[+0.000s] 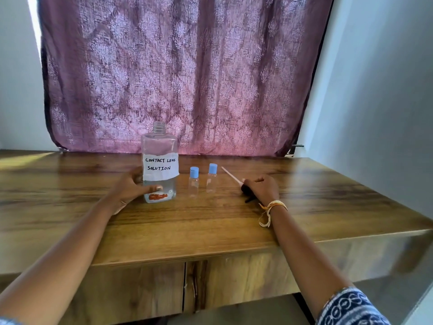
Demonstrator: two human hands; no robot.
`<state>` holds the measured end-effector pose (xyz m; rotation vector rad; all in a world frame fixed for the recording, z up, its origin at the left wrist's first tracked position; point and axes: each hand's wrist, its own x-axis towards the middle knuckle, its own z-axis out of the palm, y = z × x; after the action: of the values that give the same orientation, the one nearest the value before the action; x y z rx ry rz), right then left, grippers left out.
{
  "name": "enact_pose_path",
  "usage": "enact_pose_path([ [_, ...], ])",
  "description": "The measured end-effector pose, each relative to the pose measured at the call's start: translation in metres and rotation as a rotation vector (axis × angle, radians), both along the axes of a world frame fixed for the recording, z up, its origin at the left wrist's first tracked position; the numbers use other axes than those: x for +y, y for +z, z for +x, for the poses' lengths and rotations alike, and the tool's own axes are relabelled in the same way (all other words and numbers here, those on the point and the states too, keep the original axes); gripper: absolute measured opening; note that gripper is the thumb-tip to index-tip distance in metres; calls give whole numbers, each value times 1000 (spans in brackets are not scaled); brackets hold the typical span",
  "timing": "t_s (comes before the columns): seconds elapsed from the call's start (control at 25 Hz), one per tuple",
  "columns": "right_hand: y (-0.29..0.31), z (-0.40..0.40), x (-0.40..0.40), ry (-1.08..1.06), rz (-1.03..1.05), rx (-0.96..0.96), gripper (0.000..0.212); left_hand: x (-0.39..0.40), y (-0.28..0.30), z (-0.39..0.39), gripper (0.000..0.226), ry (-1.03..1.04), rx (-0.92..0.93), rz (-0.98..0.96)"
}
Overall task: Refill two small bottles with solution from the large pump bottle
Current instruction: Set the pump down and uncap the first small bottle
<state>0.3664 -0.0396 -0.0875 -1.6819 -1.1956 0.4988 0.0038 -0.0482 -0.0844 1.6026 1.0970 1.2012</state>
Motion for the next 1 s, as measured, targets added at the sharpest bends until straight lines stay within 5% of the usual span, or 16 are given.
enact_pose_path([
  [0.12,-3,5,4,-73,30,-55,40,3,-2,0,56,22,-28,0],
  [0.36,5,-4,-4,-275,305,51,12,9,-5,0,59,32,-31,15],
  [0.56,13,-62,-15,121,536,-298,4,15,-9,0,63,81,-34,76],
  [0.8,15,-119,-12,392,409,-583,44,8,-8,3,84,225,115,148],
  [1.0,7,-119,-15,424,324,-412,35,-14,-14,9,118,391,318,299],
])
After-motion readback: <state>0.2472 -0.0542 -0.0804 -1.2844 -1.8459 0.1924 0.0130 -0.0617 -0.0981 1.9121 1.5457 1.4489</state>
